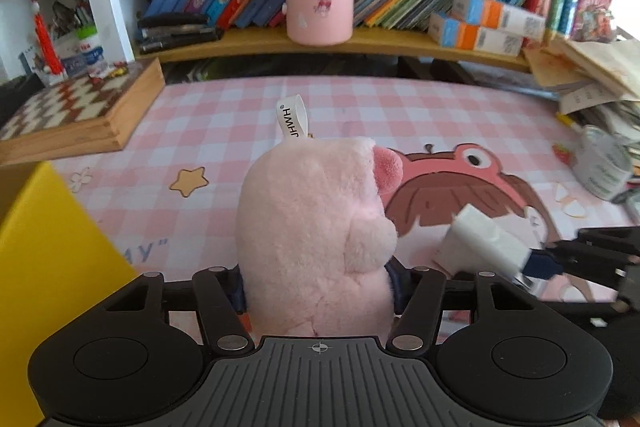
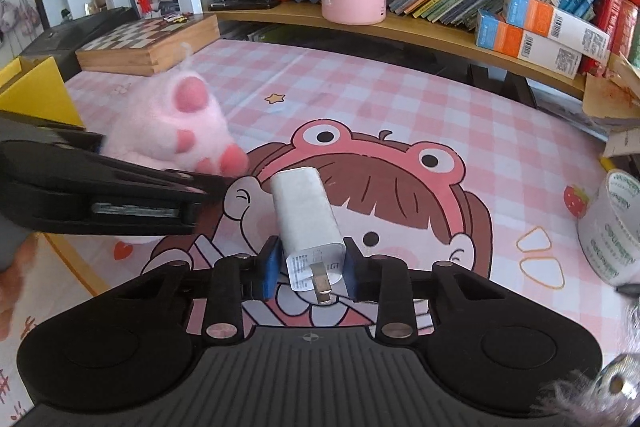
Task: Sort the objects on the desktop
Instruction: 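Close the left tool on the pink pig plush while the right tool grasps the white charger, then lift and carry the pig plush and white charger with both tools toward the yellow box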
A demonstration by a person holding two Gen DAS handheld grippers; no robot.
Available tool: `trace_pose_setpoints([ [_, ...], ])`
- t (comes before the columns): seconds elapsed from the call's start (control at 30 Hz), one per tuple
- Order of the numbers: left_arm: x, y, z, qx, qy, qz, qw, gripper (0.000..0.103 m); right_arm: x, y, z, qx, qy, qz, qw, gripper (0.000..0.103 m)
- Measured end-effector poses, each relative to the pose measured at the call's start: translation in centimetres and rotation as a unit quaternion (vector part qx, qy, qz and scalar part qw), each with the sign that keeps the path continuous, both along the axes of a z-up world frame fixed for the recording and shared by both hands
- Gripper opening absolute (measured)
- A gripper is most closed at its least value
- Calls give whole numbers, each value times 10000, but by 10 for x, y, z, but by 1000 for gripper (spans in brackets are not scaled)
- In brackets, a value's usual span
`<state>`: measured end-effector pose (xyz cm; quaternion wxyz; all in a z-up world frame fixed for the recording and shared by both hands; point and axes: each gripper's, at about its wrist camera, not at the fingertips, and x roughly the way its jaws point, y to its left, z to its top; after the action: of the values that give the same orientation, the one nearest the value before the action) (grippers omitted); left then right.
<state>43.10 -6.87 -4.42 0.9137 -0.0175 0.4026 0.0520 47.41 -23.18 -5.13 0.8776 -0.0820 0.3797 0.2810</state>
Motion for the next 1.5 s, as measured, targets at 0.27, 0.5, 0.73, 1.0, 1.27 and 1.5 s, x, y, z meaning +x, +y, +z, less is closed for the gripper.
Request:
trace_pose_setpoints([
  [0.27,-53,2,30,-191,-286,9,9994,59,-22,-10,10,199,141,-281,9993,24],
  [0.5,-95,7,47,-446,-483,130,9978,59,-48,-11,18,87,73,-268,9996,24],
  [0.73,-142,14,59,-657,-480,160,9966,59,-91,-20,28,24,-79,-325,9994,24],
  [1.0,-172,20,69,-719,-453,-38,9964,59,-130,-32,39,207,111,-742,9970,24],
  [1.27,-196,25,80,-828,-575,-385,9942,59,-165,-32,58,415,68,-1104,9930,24],
  [1.5,-214,33,85,-951,-717,-605,9910,59,-197,-26,79,567,-11,-1240,9907,24],
])
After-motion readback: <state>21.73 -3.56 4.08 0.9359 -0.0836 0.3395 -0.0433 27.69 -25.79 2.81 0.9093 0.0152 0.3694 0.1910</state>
